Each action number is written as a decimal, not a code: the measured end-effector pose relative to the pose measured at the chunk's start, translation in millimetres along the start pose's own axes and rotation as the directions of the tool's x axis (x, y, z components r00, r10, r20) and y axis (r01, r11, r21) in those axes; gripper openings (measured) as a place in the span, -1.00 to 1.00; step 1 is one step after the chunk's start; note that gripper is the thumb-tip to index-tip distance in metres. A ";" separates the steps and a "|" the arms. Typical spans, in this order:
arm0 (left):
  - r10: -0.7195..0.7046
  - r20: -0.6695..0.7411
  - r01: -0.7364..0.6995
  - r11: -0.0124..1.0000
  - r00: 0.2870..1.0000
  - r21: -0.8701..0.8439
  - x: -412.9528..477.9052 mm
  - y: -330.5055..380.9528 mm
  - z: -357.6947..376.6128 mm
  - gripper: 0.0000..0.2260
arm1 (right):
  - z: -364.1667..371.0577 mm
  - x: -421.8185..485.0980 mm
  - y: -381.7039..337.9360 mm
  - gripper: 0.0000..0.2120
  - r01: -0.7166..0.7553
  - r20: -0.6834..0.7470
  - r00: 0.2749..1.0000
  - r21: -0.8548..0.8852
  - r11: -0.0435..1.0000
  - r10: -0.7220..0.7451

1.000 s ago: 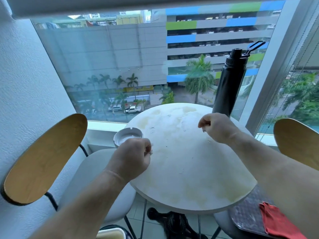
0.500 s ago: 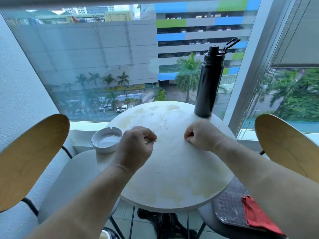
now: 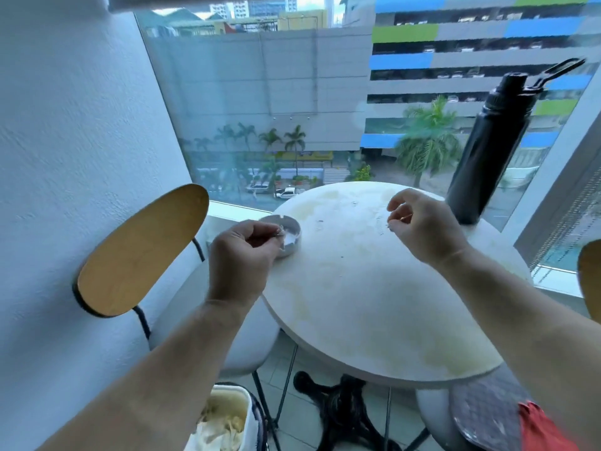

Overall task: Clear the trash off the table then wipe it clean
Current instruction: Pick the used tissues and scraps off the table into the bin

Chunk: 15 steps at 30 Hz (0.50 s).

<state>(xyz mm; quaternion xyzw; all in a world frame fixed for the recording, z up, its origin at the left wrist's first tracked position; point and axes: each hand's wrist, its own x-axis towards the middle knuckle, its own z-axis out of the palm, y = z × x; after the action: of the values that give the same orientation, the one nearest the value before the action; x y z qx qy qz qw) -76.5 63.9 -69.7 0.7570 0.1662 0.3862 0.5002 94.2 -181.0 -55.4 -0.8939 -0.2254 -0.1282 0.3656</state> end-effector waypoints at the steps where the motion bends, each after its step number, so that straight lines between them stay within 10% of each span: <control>1: -0.023 -0.020 0.023 1.000 1.000 -0.005 1.0 -3.6 -7.8 -0.92 | 4.8 -1.5 -9.9 -0.82 0.007 -0.007 1.000 0.031 0.999 -0.007; 15: -0.409 -0.171 0.384 0.909 0.896 -0.162 -37.0 -91.9 -201.8 -0.91 | 159.9 -117.1 -207.8 -0.89 0.139 0.208 0.948 0.410 0.901 -0.241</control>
<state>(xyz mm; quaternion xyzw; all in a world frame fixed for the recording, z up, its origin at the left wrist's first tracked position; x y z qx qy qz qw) -239.6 208.0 -125.9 0.6316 0.3425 0.3601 0.5951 -100.1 27.6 -89.6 -0.7856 -0.3781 -0.0008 0.4898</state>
